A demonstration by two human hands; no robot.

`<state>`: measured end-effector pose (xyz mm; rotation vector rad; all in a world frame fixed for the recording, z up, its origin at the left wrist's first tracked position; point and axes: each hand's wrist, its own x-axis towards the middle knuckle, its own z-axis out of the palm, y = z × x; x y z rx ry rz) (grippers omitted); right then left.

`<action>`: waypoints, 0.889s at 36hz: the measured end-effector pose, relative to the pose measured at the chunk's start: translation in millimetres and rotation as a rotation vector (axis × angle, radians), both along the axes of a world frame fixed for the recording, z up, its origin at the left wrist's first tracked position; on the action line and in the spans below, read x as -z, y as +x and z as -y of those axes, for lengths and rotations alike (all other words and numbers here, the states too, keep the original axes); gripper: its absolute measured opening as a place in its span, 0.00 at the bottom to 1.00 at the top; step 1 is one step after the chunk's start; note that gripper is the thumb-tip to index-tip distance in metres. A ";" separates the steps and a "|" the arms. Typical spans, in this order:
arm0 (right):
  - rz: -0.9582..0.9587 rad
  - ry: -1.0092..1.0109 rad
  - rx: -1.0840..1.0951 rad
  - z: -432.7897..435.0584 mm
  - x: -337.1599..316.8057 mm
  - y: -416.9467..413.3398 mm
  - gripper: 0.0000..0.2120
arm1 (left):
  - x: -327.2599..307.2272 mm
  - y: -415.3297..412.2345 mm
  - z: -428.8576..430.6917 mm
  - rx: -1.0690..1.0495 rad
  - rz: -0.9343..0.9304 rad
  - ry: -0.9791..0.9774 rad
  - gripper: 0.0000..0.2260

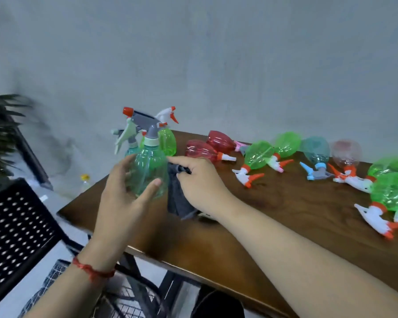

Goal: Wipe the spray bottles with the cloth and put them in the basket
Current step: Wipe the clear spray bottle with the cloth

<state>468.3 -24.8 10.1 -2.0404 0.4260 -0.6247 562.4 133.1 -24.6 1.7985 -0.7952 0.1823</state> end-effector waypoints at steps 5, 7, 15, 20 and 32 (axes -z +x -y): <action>-0.140 0.041 -0.049 -25.6 -0.5 51.4 0.29 | 16.4 29.7 -23.3 -0.114 -0.048 0.019 0.33; -0.191 0.044 -0.078 -33.4 0.2 64.7 0.30 | 23.5 39.9 -31.4 -0.133 -0.056 0.034 0.34; -0.267 0.048 -0.078 -38.6 5.2 92.3 0.29 | 33.7 79.2 -22.1 -0.132 -0.072 0.150 0.33; -0.324 0.044 -0.113 -32.6 13.0 110.9 0.32 | 46.4 96.5 -15.7 -0.158 -0.142 0.132 0.34; -0.288 0.061 -0.064 -16.6 25.1 141.9 0.33 | 56.1 132.9 11.5 -0.149 -0.118 0.141 0.33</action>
